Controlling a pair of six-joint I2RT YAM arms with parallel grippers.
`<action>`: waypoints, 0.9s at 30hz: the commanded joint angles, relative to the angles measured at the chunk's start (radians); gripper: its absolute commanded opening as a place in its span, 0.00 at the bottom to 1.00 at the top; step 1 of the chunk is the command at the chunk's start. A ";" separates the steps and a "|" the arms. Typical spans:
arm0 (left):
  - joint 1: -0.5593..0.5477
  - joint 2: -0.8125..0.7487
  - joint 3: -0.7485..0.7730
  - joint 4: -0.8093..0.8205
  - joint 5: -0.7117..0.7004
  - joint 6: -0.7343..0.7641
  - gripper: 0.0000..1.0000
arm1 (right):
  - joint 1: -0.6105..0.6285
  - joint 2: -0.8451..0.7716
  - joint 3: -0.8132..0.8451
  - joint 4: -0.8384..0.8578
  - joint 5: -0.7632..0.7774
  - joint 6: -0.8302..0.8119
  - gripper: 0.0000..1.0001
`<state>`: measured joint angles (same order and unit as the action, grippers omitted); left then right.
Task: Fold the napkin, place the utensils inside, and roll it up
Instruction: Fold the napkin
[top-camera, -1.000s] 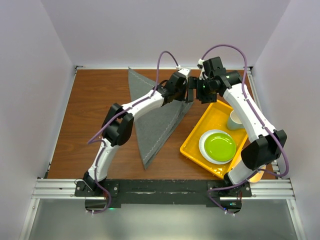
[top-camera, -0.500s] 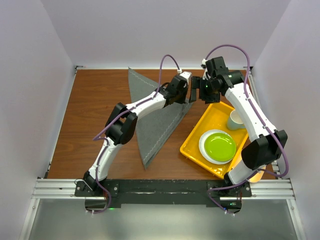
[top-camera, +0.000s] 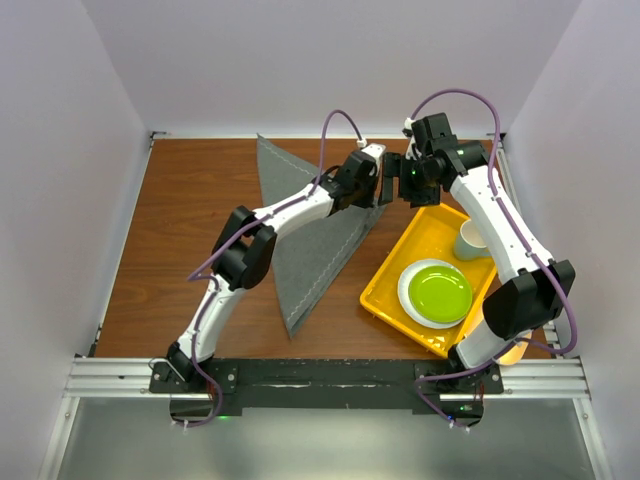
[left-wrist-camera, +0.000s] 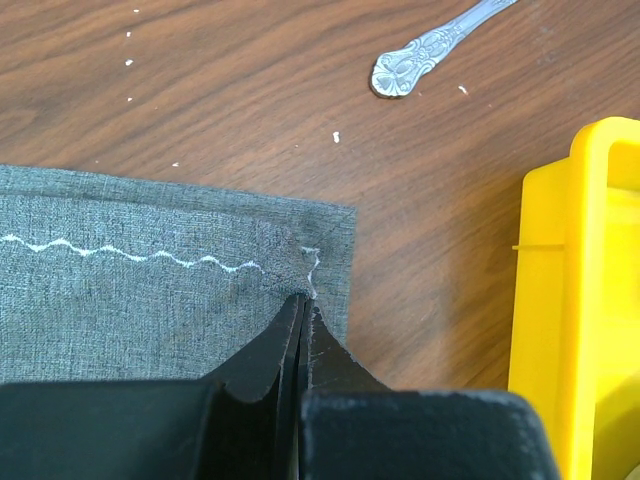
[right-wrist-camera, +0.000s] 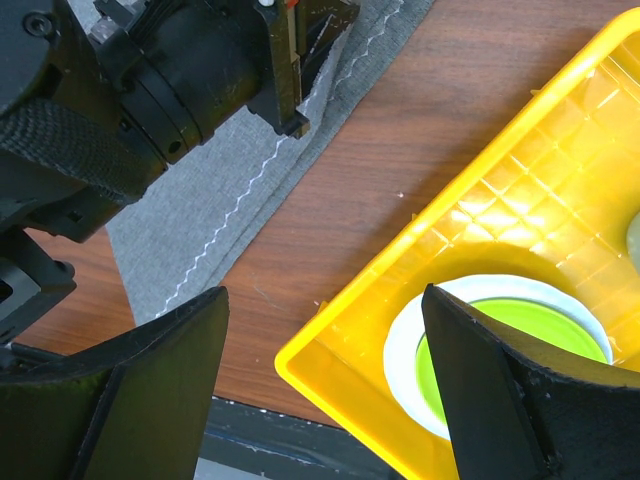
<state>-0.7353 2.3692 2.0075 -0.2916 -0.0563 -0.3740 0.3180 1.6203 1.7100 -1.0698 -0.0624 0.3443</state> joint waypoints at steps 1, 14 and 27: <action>-0.019 -0.016 0.054 0.068 -0.008 0.004 0.00 | -0.007 -0.036 -0.004 -0.001 -0.002 0.010 0.82; -0.018 0.010 0.054 0.062 -0.017 0.024 0.00 | -0.013 -0.045 -0.016 0.002 -0.008 0.010 0.82; -0.015 0.038 0.088 0.055 -0.034 0.011 0.16 | -0.016 -0.043 -0.041 0.011 -0.008 0.013 0.83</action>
<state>-0.7486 2.3989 2.0274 -0.2710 -0.0639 -0.3702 0.3088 1.6196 1.6871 -1.0691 -0.0700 0.3470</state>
